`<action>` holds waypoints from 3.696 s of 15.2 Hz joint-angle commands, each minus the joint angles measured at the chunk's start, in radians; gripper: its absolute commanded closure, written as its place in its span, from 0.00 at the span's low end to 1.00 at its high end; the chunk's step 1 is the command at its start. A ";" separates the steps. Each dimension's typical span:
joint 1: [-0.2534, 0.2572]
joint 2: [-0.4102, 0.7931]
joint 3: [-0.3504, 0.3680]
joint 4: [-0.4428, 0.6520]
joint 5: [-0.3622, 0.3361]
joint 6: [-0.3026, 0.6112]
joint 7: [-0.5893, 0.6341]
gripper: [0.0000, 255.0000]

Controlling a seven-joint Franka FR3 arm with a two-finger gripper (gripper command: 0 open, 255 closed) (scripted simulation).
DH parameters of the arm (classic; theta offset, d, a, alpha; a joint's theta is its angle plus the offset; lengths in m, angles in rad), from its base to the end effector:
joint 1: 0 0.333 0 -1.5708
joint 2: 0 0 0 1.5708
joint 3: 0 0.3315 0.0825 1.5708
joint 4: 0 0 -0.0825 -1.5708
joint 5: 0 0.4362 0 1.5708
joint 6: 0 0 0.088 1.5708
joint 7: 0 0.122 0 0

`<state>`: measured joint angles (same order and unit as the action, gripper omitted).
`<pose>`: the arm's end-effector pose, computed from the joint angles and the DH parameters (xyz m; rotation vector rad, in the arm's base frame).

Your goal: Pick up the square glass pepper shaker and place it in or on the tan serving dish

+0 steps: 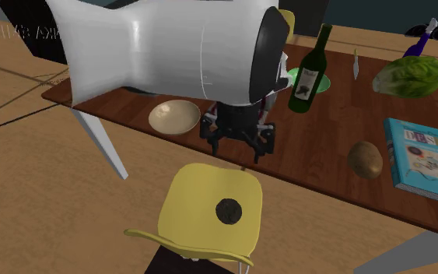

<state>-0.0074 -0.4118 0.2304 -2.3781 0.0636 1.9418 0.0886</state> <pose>0.4506 0.1095 0.4484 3.1010 0.1398 -0.0434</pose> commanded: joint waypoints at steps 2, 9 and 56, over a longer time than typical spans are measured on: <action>-0.004 0.105 0.030 0.045 -0.019 0.084 0.039 0.00; -0.007 0.361 0.085 0.194 -0.115 0.234 0.151 0.00; 0.072 0.793 0.077 0.620 -0.331 0.288 0.317 1.00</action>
<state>0.0638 0.3876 0.3038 -1.7643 -0.2717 2.2413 0.4076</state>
